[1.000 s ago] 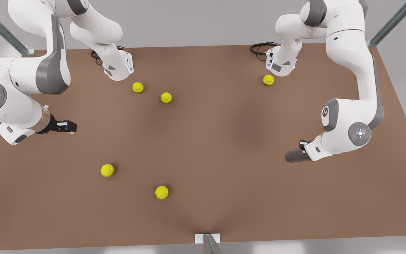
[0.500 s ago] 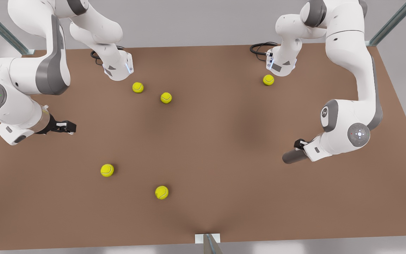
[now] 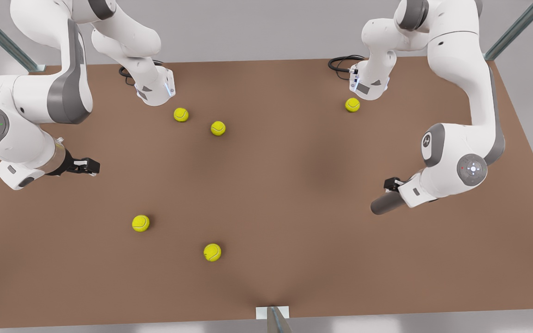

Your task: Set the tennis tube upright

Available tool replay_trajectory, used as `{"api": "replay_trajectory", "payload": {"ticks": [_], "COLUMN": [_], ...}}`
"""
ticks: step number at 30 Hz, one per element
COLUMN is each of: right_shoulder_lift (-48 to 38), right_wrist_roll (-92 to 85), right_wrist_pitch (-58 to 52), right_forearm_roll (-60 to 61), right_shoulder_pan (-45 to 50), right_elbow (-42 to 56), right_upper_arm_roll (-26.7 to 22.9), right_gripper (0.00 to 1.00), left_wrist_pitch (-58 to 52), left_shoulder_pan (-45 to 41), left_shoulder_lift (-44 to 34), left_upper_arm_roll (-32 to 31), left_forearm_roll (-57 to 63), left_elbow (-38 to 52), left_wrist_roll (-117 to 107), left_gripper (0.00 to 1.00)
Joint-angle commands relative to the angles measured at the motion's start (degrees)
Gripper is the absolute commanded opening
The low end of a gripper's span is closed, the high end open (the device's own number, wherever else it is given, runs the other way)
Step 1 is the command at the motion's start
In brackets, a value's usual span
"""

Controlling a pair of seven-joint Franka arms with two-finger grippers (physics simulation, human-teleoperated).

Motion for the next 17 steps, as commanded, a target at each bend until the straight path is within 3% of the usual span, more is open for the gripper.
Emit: {"api": "replay_trajectory", "payload": {"ticks": [1,10,17], "right_shoulder_lift": [0.0,0.1,0.1], "right_wrist_roll": [0.0,0.0,-0.7], "right_wrist_pitch": [0.0,0.0,0.2], "right_forearm_roll": [0.0,0.0,0.2], "right_shoulder_pan": [0.0,-0.1,-0.3], "right_elbow": [0.0,0.0,1.6], "right_upper_arm_roll": [0.0,0.0,-0.1], "right_gripper": [1.0,1.0,1.0], "left_wrist_pitch": [0.0,-7.4,-7.4], "left_shoulder_pan": [0.0,0.6,1.0], "left_shoulder_lift": [-0.2,-11.1,-12.1], "left_upper_arm_roll": [0.0,-0.1,-0.1], "left_forearm_roll": [0.0,6.9,6.9], "left_elbow": [0.0,0.4,0.4], "left_wrist_roll": [0.0,-0.5,-0.3], "left_gripper": [1.0,1.0,1.0]}}
